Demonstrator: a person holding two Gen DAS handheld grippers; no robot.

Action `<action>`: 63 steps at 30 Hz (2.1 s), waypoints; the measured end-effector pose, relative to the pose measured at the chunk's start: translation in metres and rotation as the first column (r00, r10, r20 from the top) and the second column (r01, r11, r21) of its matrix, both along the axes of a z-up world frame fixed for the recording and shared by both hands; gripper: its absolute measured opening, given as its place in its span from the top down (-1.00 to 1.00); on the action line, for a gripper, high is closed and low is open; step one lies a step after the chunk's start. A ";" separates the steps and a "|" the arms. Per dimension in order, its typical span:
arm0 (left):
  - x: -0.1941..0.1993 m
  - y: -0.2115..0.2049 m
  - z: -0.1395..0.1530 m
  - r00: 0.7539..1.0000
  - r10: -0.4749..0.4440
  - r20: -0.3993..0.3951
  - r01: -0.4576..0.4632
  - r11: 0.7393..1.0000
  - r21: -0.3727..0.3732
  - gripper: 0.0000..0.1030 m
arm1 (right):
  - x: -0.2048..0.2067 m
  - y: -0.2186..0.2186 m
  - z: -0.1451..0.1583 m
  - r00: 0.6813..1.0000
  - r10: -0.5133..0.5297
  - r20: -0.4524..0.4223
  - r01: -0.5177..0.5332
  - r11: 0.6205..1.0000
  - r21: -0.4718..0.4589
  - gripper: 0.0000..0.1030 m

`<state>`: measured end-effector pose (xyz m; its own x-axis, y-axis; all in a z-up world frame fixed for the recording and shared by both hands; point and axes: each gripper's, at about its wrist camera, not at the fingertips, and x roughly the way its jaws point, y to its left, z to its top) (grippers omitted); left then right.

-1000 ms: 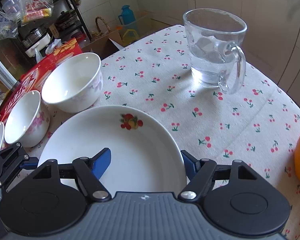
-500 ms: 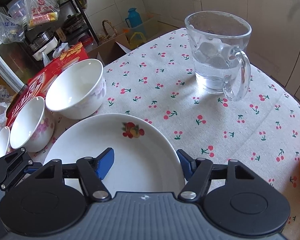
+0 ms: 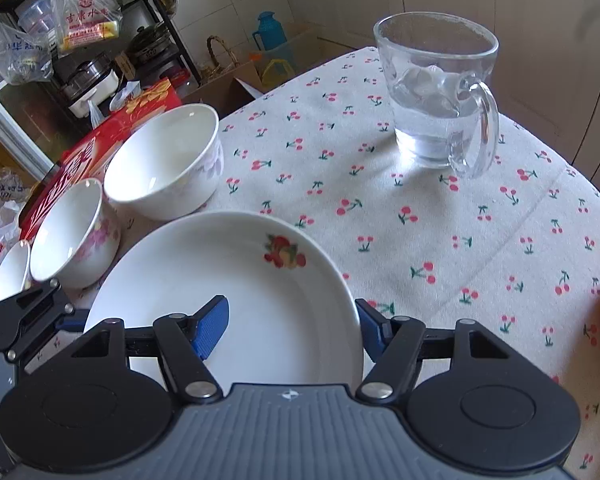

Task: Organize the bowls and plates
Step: 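Lift the fruit-decal plate off the cloth with the right gripper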

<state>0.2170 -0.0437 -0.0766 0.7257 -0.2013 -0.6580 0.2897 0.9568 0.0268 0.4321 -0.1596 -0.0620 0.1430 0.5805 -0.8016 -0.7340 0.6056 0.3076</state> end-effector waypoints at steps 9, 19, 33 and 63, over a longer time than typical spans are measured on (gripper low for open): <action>-0.001 0.003 0.000 1.000 -0.009 -0.004 0.009 1.000 -0.003 -0.76 | 0.000 -0.001 -0.001 1.000 0.002 -0.030 -0.001 0.999 0.032 -0.43; -0.006 0.005 0.001 0.999 -0.035 -0.006 0.035 0.999 0.004 -0.75 | -0.017 -0.011 0.000 0.999 0.006 -0.051 -0.005 1.000 0.019 -0.43; -0.012 0.002 0.004 0.998 -0.068 -0.008 0.069 0.997 0.039 -0.74 | -0.021 -0.019 0.005 0.998 -0.019 -0.052 0.022 0.998 0.061 -0.43; -0.087 -0.015 0.055 0.964 -0.264 -0.040 0.266 0.962 0.058 -0.74 | -0.139 -0.067 0.055 0.993 -0.118 0.002 0.117 0.990 0.084 -0.43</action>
